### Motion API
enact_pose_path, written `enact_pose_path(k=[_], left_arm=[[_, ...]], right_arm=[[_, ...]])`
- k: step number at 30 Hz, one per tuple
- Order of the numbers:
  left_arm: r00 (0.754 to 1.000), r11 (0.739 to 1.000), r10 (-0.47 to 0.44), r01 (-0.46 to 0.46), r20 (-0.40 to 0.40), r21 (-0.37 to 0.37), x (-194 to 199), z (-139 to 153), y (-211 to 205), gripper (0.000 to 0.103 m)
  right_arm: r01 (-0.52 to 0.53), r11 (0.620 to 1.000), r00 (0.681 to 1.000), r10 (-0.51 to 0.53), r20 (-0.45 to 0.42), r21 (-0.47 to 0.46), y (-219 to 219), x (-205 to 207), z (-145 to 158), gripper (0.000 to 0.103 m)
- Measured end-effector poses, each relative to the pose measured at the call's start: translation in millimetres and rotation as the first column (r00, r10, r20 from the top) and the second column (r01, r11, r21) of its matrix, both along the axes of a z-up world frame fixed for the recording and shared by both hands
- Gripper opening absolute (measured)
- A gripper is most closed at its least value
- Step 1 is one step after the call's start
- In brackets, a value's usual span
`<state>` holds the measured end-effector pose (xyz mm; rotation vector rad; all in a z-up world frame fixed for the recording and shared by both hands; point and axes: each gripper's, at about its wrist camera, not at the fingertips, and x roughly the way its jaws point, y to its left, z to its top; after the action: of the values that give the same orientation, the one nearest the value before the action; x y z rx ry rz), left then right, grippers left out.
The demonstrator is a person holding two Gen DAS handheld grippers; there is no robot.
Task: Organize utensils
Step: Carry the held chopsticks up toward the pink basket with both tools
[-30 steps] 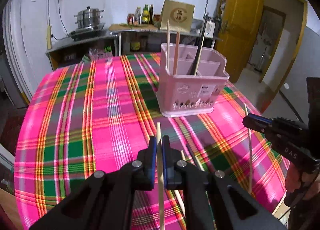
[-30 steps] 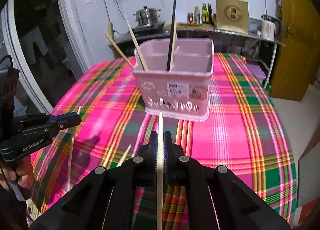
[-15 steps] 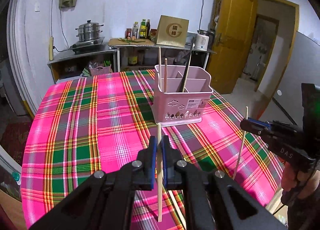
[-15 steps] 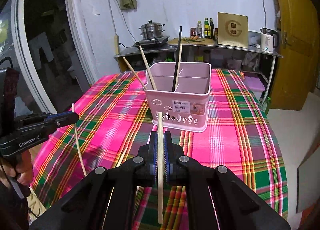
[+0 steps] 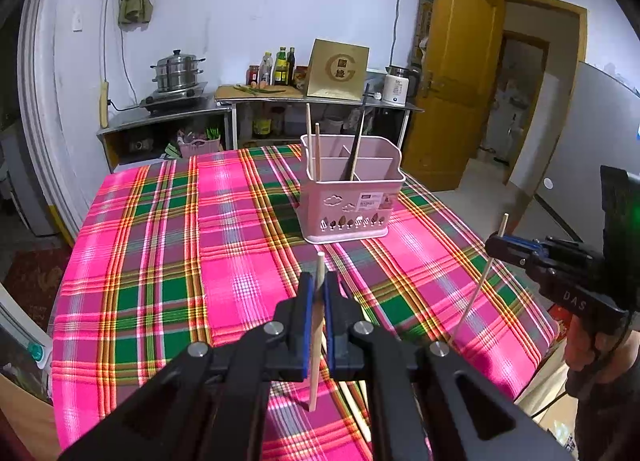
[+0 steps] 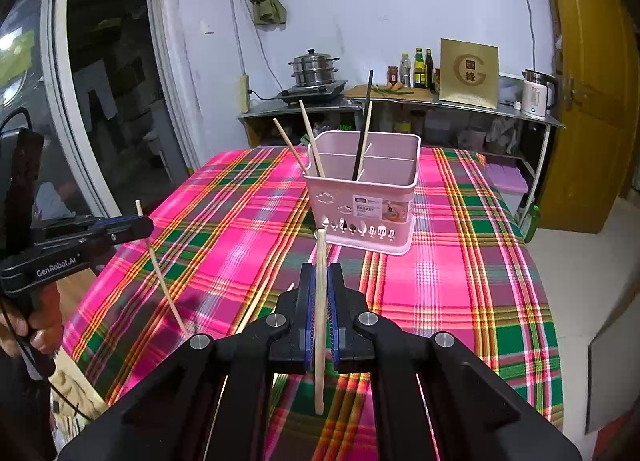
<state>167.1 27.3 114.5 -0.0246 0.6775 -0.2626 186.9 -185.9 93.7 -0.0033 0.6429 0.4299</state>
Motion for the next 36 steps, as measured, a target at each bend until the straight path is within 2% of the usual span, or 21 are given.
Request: enact_pose_path(k=[6,17,36], left_arm=[[1.0,1.0,-0.01,0.01,0.003,0.014,-13.5,4.3,-1.5,0.006],[0.999,1.0,-0.016,0.016,0.034,-0.006,0.0,25.9,-4.2,0.006],[0.992,0.998,-0.059,0.062,0.113,-0.019,91.9,82.5,-37.8,0.006]], right_arm=[[-0.011,1.0,1.0,0.011,0.014,-0.006,-1.1,-13.3,5.8,0.006],[-0.002,1.0,0.996,-0.001,0.088,0.031,-3.3,-12.2,33.9,0.006],[0.018,0.995,0.983,-0.035,0.183,0.098,0.1,59.4,75.2,0.006]])
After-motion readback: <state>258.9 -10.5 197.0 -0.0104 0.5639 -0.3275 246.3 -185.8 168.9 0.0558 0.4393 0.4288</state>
